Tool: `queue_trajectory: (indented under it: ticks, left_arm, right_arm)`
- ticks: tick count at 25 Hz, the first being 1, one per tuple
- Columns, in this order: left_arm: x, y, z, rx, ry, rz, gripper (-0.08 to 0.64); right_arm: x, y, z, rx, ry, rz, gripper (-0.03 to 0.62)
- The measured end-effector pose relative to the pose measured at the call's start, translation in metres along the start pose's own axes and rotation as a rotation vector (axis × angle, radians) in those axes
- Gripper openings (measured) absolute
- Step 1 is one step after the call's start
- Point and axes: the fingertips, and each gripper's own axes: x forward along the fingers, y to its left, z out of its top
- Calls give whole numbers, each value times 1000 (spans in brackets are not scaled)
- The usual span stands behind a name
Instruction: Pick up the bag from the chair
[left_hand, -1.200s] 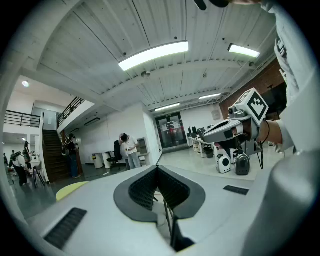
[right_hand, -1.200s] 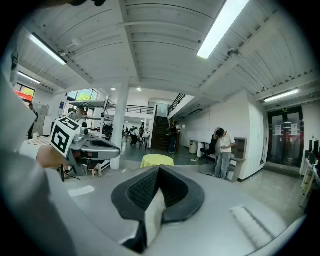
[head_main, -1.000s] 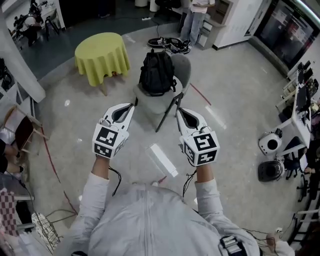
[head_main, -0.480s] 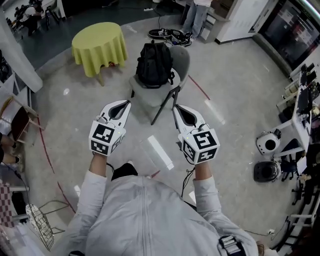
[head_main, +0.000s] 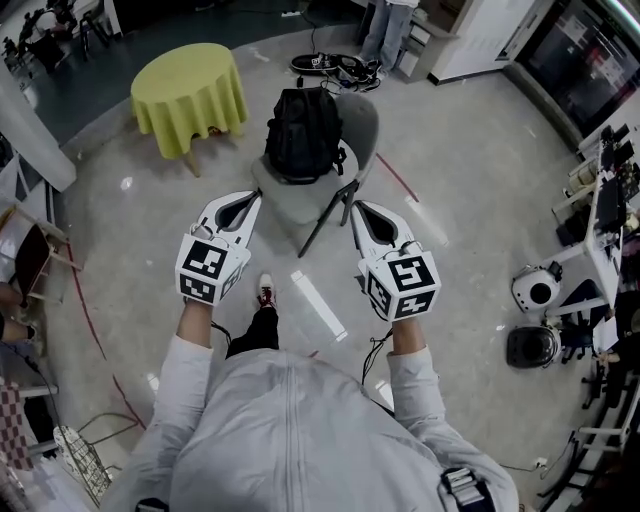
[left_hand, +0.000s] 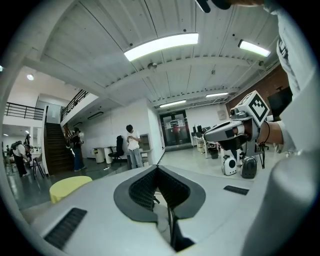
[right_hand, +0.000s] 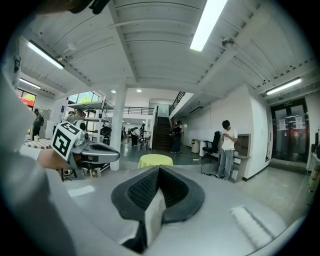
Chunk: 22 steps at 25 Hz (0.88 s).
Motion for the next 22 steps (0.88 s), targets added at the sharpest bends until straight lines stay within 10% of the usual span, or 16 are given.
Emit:
queue_trajectory:
  ticks: [22]
  left_arm:
    - [219, 194, 7, -1, 20, -82, 6]
  right_arm:
    - [245, -123, 31, 86, 31, -22, 9]
